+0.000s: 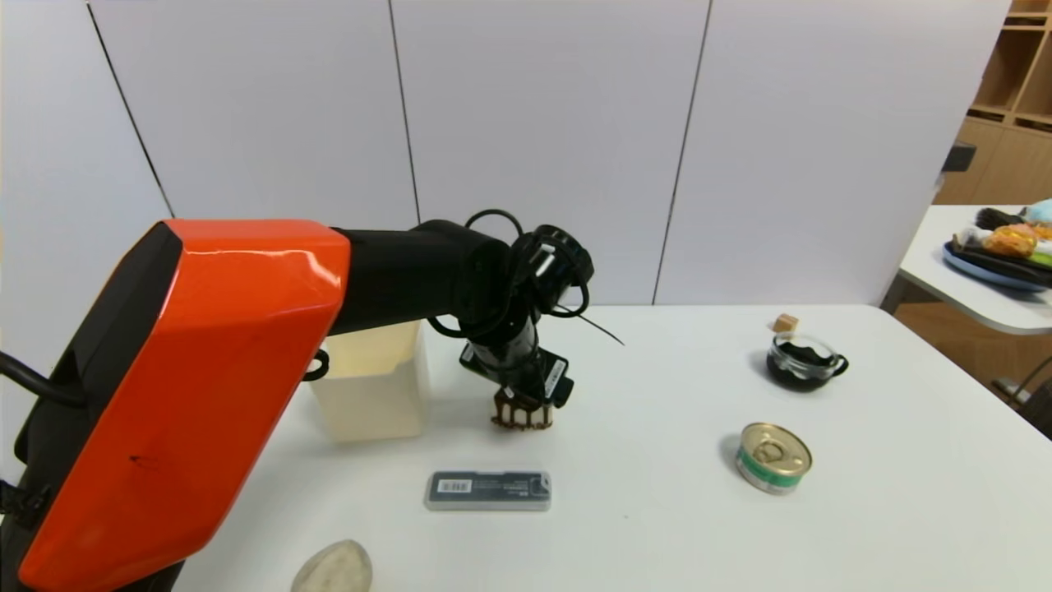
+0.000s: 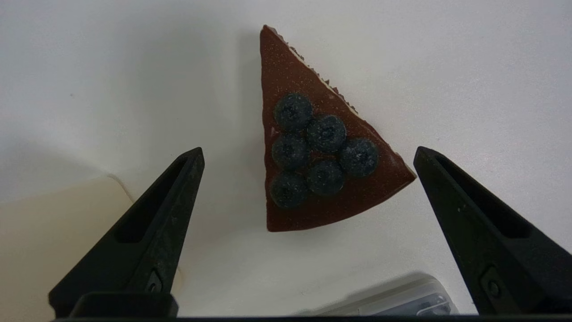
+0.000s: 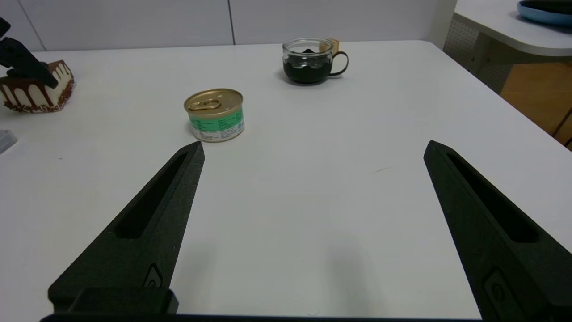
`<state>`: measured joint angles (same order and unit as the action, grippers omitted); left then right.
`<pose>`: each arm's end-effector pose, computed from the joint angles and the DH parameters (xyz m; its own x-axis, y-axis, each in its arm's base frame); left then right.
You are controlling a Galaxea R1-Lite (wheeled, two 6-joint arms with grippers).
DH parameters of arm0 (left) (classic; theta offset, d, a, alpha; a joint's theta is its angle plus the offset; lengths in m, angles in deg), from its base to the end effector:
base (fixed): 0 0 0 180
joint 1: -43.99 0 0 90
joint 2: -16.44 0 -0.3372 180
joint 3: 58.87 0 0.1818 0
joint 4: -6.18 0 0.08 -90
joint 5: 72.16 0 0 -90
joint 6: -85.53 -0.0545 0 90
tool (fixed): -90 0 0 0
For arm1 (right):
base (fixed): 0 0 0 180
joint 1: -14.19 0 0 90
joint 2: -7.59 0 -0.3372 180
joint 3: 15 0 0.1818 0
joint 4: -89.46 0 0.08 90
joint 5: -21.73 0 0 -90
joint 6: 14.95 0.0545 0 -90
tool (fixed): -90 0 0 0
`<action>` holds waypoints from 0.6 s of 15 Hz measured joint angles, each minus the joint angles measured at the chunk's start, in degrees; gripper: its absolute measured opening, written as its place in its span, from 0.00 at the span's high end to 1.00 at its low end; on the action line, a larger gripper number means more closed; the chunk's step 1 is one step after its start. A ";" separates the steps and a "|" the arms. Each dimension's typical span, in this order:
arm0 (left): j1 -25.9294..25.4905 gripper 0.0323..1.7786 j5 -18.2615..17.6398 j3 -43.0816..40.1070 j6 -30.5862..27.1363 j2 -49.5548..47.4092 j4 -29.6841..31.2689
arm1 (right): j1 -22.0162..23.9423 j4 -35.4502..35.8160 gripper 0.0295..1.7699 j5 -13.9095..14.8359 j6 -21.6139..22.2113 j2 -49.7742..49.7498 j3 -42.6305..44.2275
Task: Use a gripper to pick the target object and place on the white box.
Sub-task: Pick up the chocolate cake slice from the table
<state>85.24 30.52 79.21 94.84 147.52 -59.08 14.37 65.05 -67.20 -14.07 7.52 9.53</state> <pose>0.3628 -0.3023 0.1631 0.5306 -0.1734 -0.8297 0.4457 0.8897 0.0991 -0.0374 -0.0009 0.0757 0.9998 -0.0218 0.0033 0.0218 0.9996 0.0154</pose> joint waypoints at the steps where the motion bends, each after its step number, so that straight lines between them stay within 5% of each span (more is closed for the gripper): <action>1: -0.05 0.05 -0.63 0.00 0.16 0.12 -0.01 | 0.00 0.00 0.04 0.02 0.02 0.00 0.00; 9: -0.49 0.05 -0.83 0.00 0.18 1.44 1.37 | 0.00 0.00 0.04 0.00 -0.02 0.00 0.00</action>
<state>84.75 29.69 79.21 95.02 148.96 -57.71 14.37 65.05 -67.20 -14.10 7.52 9.53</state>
